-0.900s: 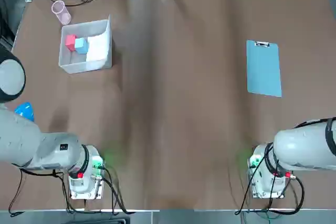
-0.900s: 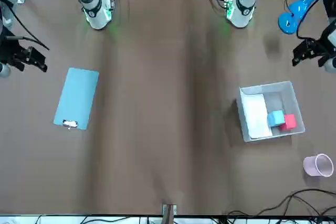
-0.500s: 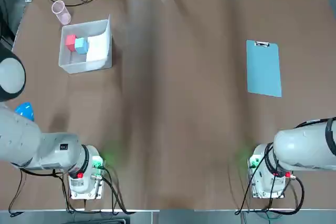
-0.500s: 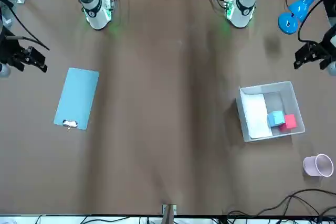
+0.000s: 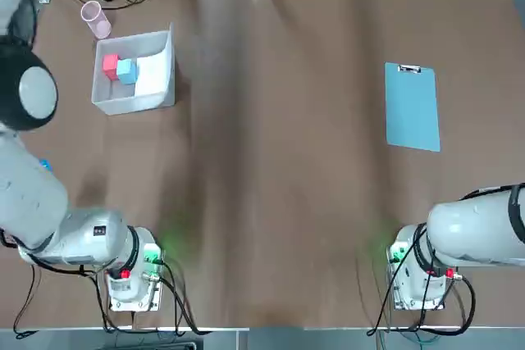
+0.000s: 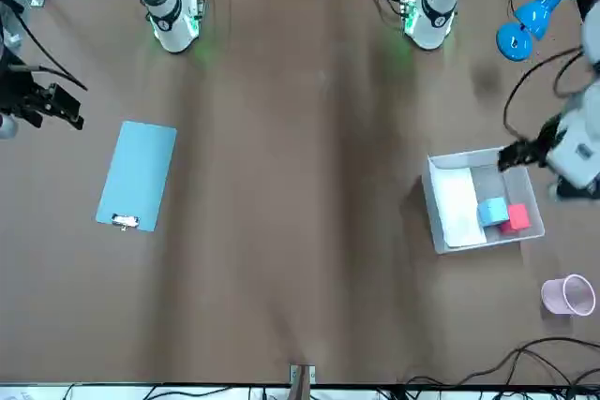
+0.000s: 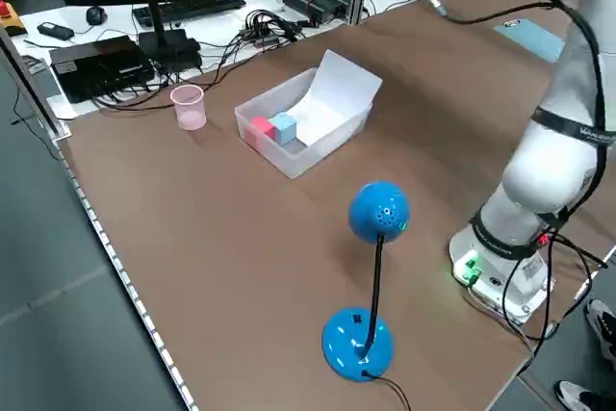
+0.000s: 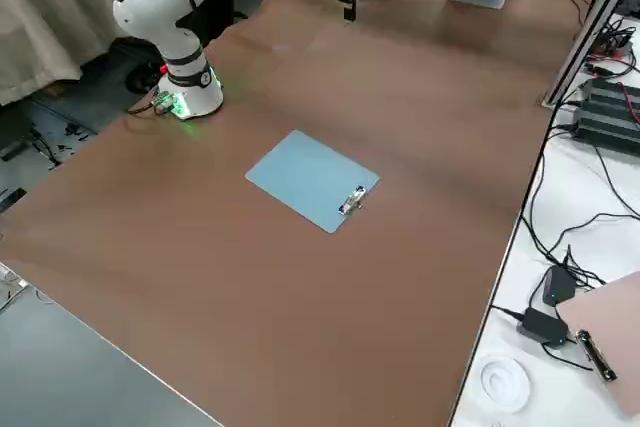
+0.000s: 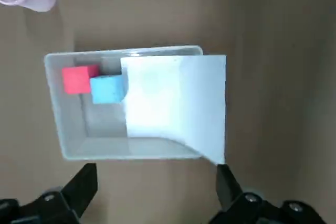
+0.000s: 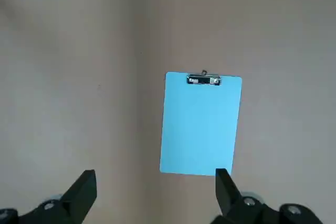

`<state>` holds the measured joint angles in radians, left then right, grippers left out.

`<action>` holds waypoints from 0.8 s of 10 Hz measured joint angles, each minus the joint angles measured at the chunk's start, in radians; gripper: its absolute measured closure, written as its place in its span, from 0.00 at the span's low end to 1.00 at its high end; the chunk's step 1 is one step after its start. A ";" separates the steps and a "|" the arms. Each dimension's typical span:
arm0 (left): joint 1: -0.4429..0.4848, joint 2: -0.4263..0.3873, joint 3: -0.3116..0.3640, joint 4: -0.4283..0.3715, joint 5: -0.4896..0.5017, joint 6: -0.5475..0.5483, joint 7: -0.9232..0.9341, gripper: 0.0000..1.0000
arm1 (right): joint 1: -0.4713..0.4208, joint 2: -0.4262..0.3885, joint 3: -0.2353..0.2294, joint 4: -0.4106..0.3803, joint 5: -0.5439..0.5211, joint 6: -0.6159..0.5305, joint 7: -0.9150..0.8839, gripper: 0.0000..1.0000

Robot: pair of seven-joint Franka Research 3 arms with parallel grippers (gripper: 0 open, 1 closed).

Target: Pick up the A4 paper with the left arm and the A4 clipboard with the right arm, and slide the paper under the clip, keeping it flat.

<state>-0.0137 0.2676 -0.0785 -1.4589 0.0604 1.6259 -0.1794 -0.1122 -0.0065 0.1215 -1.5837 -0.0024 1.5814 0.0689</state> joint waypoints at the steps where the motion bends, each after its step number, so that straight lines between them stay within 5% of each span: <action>1: -0.040 0.042 -0.002 0.000 0.052 0.005 -0.061 0.00 | 0.000 0.003 0.000 0.000 0.000 0.000 0.000 0.00; 8: -0.195 0.241 -0.006 -0.060 0.235 0.156 -0.454 0.01 | 0.000 0.005 -0.001 0.000 0.000 0.003 0.000 0.00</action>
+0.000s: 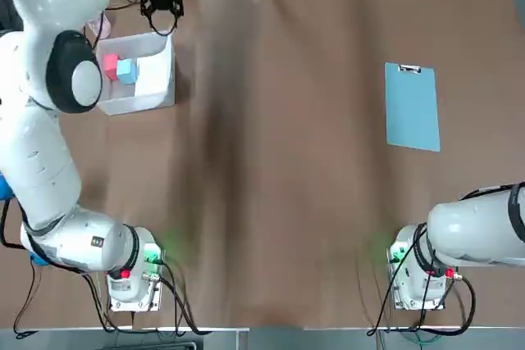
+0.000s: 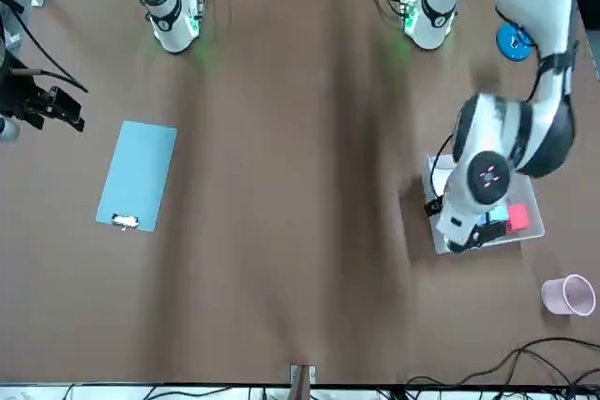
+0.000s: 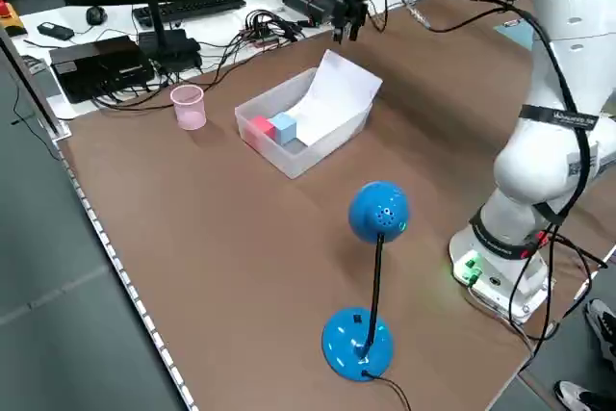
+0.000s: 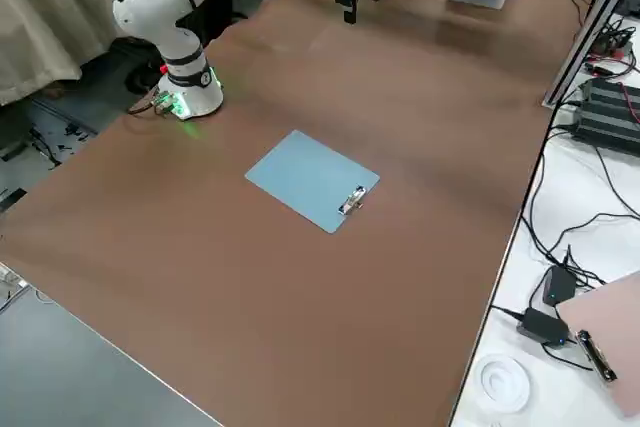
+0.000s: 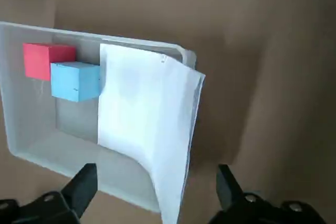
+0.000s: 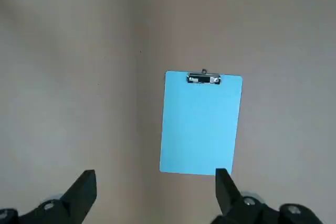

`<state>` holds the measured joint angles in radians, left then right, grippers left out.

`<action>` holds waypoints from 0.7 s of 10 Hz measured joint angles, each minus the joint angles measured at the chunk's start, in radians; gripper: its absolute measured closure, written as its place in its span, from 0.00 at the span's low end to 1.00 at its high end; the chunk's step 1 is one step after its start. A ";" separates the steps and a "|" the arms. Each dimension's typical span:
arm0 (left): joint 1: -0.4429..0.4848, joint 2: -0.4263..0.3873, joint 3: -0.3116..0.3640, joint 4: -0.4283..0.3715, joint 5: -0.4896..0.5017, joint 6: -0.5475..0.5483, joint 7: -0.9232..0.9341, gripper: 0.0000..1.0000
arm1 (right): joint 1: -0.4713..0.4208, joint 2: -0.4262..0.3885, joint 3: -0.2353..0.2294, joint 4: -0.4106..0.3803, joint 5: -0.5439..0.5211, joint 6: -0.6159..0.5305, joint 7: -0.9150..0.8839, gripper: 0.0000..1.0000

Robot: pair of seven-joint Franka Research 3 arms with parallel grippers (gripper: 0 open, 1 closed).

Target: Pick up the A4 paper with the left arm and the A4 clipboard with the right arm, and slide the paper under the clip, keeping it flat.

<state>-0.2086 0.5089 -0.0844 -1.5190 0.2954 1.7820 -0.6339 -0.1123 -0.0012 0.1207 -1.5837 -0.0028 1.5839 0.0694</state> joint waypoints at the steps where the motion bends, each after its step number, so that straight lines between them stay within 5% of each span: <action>1: -0.006 0.010 0.000 -0.047 0.026 0.063 -0.030 0.02 | 0.000 0.000 0.000 0.000 0.000 0.004 0.000 0.00; 7: -0.033 0.014 -0.002 -0.206 0.144 0.139 -0.053 0.14 | -0.041 0.082 -0.006 -0.008 -0.001 0.066 0.252 0.01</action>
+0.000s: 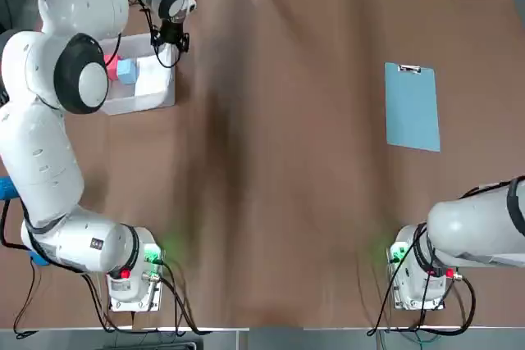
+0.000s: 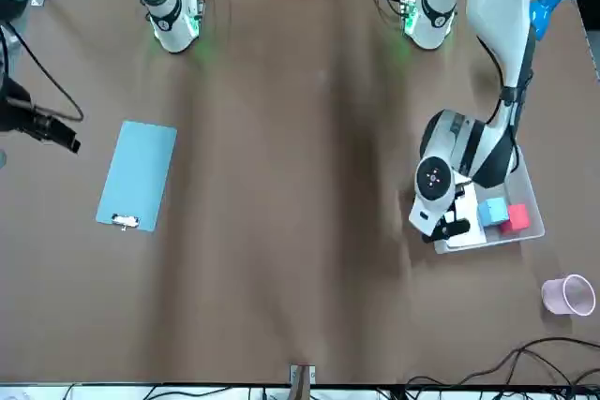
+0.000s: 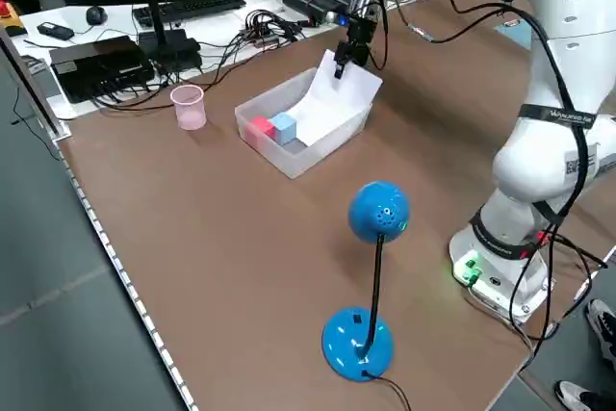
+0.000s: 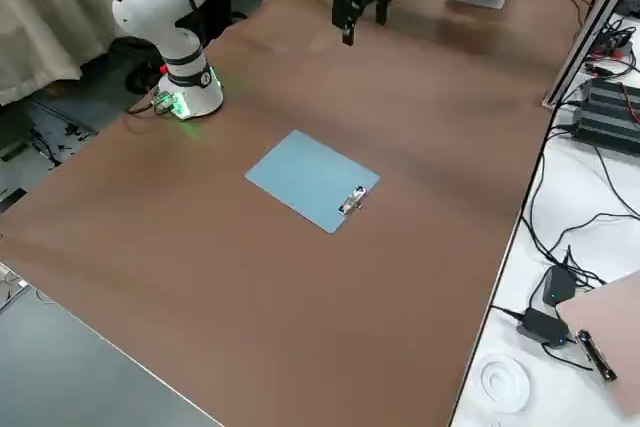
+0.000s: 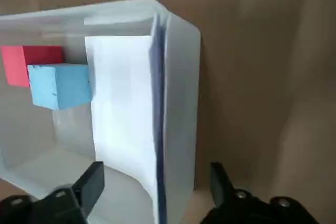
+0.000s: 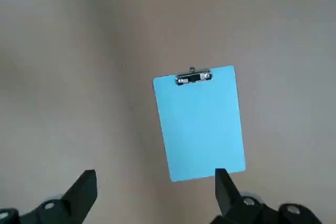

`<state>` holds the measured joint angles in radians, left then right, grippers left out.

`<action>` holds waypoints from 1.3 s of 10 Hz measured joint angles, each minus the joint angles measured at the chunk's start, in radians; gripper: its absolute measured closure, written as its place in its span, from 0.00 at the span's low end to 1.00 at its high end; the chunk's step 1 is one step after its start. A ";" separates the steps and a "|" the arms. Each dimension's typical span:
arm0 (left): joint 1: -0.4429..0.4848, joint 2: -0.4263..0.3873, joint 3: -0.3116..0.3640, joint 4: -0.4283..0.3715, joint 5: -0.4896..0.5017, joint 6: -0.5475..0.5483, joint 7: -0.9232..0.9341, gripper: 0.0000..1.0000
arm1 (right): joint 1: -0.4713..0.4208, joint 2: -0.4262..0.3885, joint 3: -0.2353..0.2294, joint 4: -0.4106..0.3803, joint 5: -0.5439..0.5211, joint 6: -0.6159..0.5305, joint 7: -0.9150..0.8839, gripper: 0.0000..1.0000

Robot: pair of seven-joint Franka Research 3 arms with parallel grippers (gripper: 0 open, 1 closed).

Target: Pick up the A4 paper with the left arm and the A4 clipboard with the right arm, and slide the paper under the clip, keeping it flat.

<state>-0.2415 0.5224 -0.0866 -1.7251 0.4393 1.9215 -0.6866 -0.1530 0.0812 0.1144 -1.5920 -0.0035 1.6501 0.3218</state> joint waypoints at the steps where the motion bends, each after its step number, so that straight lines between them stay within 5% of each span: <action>1: -0.001 -0.002 0.000 -0.003 0.002 0.000 0.000 0.32 | -0.014 0.033 0.000 -0.002 0.001 0.024 0.056 0.01; 2: 0.001 -0.006 0.001 -0.003 0.003 0.000 0.000 0.47 | -0.030 0.070 -0.001 -0.002 0.001 0.048 0.110 0.01; 4: 0.005 -0.012 0.001 -0.004 0.003 0.000 0.000 0.62 | -0.041 0.116 0.000 -0.002 0.003 0.077 0.265 0.04; 5: 0.005 -0.012 0.001 -0.005 0.003 0.000 0.000 0.80 | -0.040 0.128 0.002 -0.007 0.003 0.091 0.348 0.04; 8: 0.001 -0.021 0.001 -0.005 0.003 -0.007 -0.007 0.98 | -0.040 0.145 0.004 -0.116 0.003 0.248 0.552 0.05; 13: 0.029 -0.092 0.005 0.063 -0.024 -0.096 -0.082 0.99 | -0.058 0.228 -0.001 -0.222 0.004 0.453 0.792 0.09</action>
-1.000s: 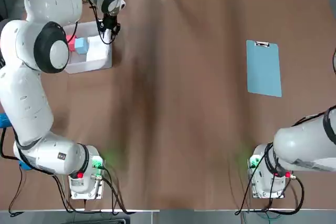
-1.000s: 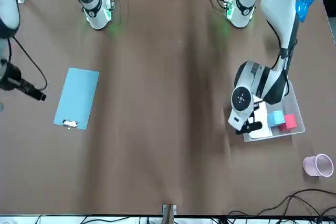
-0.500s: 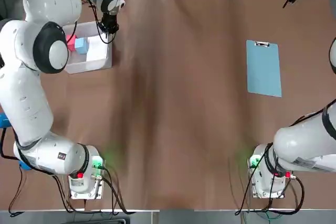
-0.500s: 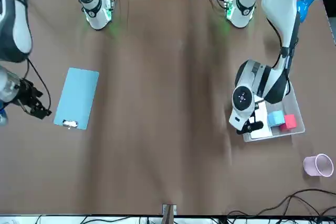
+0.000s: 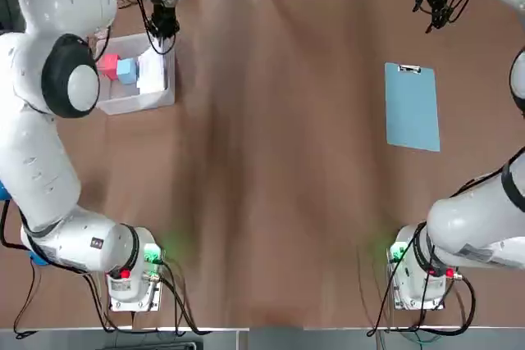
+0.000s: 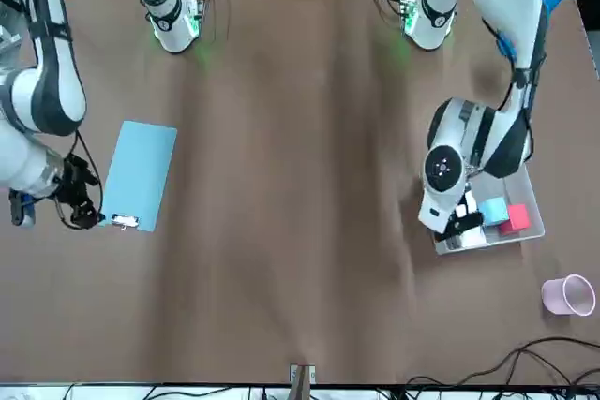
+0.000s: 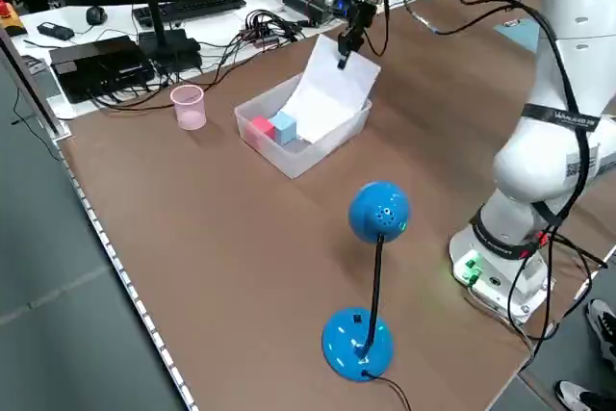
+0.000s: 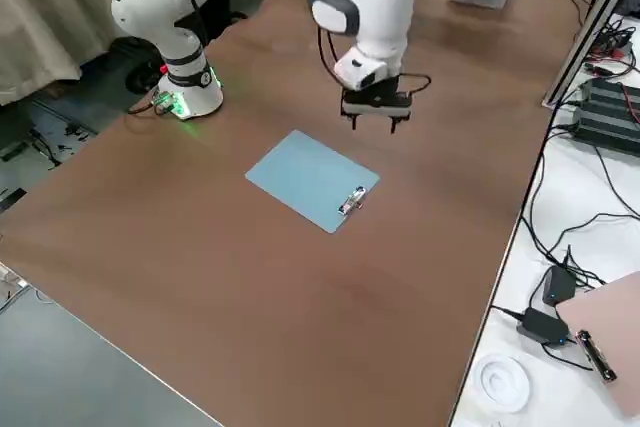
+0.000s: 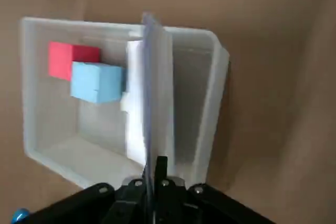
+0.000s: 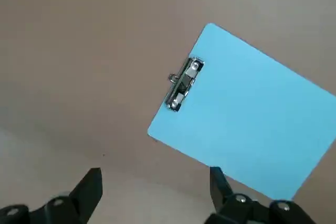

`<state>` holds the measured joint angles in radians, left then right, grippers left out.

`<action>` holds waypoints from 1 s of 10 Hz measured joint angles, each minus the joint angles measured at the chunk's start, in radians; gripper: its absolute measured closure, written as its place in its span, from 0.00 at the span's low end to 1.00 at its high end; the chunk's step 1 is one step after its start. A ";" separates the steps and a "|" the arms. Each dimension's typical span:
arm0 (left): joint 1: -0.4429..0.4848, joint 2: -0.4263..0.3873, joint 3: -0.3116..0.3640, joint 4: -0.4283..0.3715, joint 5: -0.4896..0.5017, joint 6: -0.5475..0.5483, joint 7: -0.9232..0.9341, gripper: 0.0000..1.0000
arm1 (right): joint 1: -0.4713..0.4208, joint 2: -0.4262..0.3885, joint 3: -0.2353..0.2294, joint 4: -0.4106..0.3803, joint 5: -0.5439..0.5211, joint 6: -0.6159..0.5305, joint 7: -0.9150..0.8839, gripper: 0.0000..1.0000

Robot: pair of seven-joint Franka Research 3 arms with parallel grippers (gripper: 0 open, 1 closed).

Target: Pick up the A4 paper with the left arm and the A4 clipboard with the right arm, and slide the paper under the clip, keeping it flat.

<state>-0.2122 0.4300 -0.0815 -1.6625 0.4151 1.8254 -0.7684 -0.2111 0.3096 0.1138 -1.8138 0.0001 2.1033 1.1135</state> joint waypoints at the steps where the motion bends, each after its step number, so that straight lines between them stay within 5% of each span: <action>1: 0.023 -0.026 0.001 0.049 -0.028 -0.067 0.006 0.99 | -0.017 0.040 -0.002 -0.006 0.000 0.040 0.004 0.10; 3: 0.044 -0.057 0.001 0.164 -0.047 -0.209 0.047 0.99 | -0.053 0.110 -0.003 -0.025 0.000 0.147 0.004 0.10; 6: 0.026 -0.082 -0.004 0.228 -0.050 -0.304 0.050 0.99 | -0.072 0.180 -0.004 -0.113 0.001 0.383 0.027 0.12; 10: 0.024 -0.140 -0.005 0.290 -0.198 -0.369 -0.123 0.99 | -0.076 0.241 0.002 -0.121 0.001 0.411 0.187 0.13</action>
<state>-0.1887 0.2903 -0.0868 -1.3721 0.2172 1.4562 -0.8911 -0.2866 0.5504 0.1156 -1.9346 0.0010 2.5147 1.3009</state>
